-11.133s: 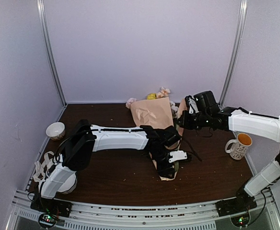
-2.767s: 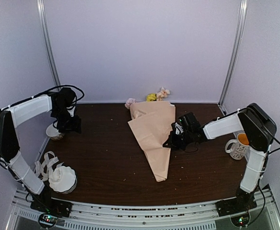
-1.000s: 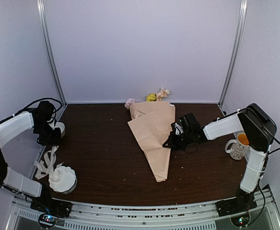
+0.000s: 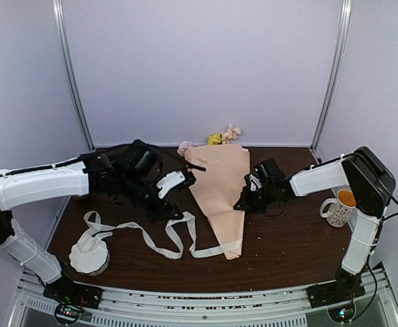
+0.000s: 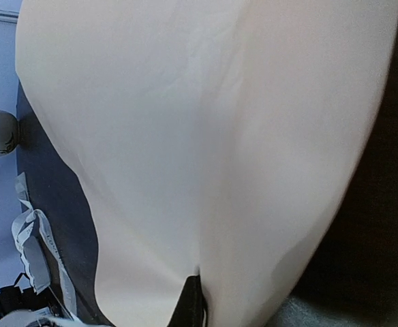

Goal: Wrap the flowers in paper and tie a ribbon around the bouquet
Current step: Place the folded bouquet at the center of the board.

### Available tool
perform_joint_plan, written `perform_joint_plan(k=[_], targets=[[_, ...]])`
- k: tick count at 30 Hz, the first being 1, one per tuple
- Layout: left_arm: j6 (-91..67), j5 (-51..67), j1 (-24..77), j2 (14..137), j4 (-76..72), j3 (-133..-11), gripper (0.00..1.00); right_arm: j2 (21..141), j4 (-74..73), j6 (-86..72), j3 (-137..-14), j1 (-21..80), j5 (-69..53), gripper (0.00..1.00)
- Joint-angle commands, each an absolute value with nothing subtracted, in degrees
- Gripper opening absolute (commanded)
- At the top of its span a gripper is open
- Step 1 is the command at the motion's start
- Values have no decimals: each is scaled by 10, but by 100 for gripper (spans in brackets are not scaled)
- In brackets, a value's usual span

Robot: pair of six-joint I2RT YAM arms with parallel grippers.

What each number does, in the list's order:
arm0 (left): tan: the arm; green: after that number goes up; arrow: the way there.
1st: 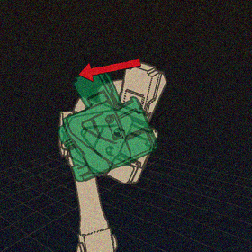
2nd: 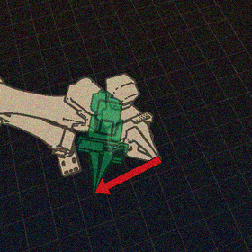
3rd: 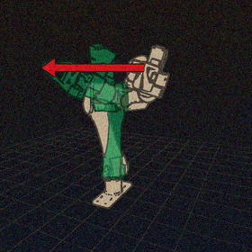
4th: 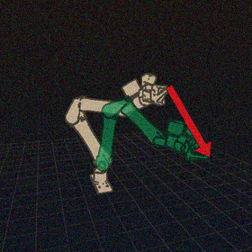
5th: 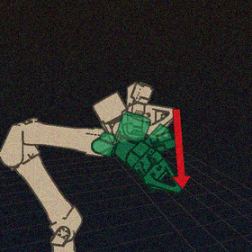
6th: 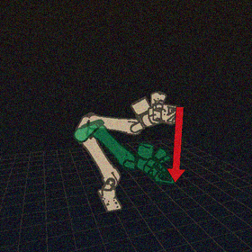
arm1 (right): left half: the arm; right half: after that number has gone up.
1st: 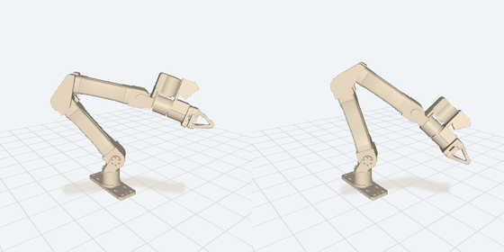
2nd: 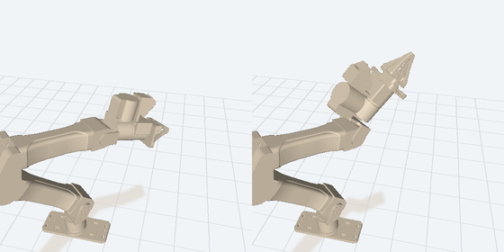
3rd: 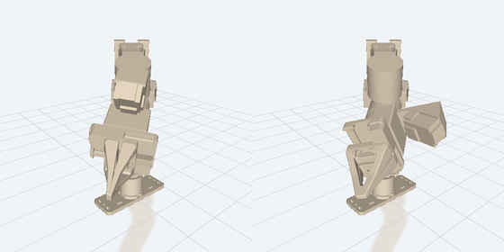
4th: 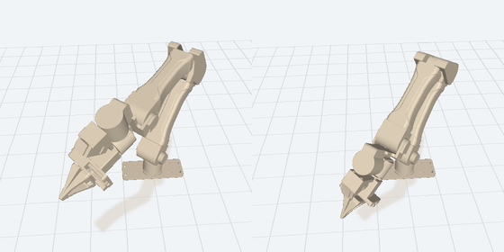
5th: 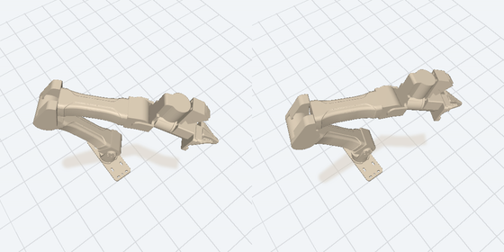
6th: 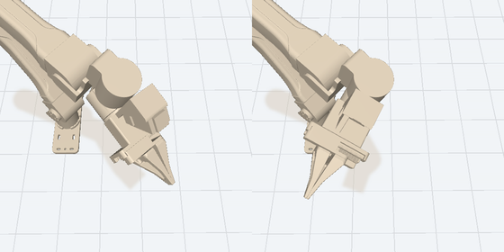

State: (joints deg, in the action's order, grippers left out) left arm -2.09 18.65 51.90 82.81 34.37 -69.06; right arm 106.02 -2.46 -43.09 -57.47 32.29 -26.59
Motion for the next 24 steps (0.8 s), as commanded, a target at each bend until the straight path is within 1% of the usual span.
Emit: perform_joint_plan(k=[1,3,8,14,19,22,24], targets=[[21,202,552,844,311,-644,0,1025,-62,-414,-598,327,-254,0],[46,189,587,887,331,-657,0,1023,-61,-418,-603,327,-263,0],[88,208,648,998,357,-730,0,1012,-60,-427,-607,328,-274,0],[133,276,661,1061,363,-855,0,1012,-73,-427,-623,328,-288,0],[188,316,679,1129,423,-975,0,1007,-91,-426,-645,328,-296,0],[219,335,684,1162,467,-1026,2,1002,-107,-419,-656,328,-292,0],[233,338,685,1168,486,-1040,5,1002,-117,-414,-662,327,-286,0]])
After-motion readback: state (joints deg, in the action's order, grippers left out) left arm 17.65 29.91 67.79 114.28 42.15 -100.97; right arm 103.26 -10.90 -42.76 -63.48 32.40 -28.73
